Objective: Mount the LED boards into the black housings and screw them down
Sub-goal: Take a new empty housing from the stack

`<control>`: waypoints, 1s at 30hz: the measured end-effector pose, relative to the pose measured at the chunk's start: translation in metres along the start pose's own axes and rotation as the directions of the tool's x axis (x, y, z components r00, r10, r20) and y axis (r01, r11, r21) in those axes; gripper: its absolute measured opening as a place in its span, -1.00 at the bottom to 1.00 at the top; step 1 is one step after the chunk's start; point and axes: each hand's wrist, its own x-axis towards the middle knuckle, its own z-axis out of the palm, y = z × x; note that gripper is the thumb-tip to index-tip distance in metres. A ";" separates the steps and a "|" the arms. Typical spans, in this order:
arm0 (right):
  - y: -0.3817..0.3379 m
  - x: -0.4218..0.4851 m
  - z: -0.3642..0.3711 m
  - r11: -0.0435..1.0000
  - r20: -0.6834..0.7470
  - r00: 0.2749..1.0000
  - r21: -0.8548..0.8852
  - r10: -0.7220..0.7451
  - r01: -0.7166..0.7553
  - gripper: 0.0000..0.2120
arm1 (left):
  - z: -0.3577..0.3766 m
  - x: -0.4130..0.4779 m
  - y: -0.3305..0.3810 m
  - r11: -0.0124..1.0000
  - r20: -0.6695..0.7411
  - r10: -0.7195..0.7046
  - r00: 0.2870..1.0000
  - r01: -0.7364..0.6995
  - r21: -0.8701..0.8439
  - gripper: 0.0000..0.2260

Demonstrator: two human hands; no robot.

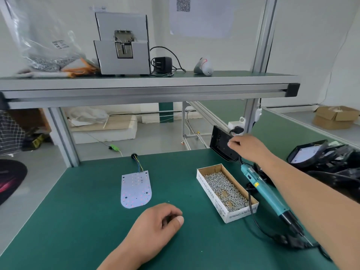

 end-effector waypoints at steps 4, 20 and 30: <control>-0.001 0.018 0.013 0.997 0.143 0.987 -0.056 0.067 -0.059 -0.57 | 0.000 0.001 -0.002 1.000 -0.016 0.001 1.000 -0.001 -0.005 -0.82; -0.053 -0.013 -0.004 0.964 -0.193 0.979 0.265 0.060 -0.007 -0.63 | 0.003 0.001 -0.004 0.995 -0.137 -0.072 0.988 0.062 -0.074 -0.82; -0.111 -0.130 0.017 0.720 -0.013 0.998 0.693 0.065 -0.038 -0.56 | -0.008 0.008 -0.008 0.915 -0.510 -0.277 0.814 0.386 0.118 -0.86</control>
